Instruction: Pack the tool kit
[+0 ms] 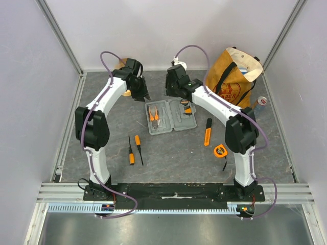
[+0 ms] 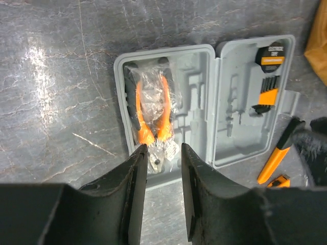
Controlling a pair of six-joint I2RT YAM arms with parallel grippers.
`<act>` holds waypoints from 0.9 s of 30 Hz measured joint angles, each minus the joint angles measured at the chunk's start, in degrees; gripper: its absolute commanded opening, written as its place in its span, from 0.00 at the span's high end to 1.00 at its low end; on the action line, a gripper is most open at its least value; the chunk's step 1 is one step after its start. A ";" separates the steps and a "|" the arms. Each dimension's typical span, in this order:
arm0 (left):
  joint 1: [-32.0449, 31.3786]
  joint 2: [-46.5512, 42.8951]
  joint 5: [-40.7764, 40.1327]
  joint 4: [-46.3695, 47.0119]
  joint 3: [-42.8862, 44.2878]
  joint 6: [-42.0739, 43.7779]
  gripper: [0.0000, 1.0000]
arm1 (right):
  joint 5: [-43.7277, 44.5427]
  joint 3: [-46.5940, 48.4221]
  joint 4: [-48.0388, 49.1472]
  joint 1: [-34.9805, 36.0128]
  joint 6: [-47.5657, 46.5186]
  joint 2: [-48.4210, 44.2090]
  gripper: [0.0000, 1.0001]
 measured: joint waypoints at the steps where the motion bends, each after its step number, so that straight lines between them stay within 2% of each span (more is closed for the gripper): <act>1: 0.02 -1.29 -0.15 0.66 -0.87 0.00 0.61 | 0.37 -0.94 0.09 -0.39 -0.15 -1.05 0.56; 7: 1.05 -9.70 -0.96 5.38 -11.58 0.00 0.56 | 1.95 -9.25 0.74 -2.05 -2.58 -5.27 0.54; 15: 3.74 -22.38 -3.89 8.68 -30.97 0.02 0.51 | 0.22 -20.63 1.77 -1.66 -5.77 -11.65 0.52; 22: 1.38 -37.22 -4.35 9.25 -51.60 -0.22 0.50 | -1.70 -21.70 3.93 -0.13 -5.90 -12.85 0.52; 27: 0.00 -41.99 -4.50 8.70 -59.82 -2.03 0.50 | -3.28 -21.70 4.35 1.75 -6.38 -12.85 0.51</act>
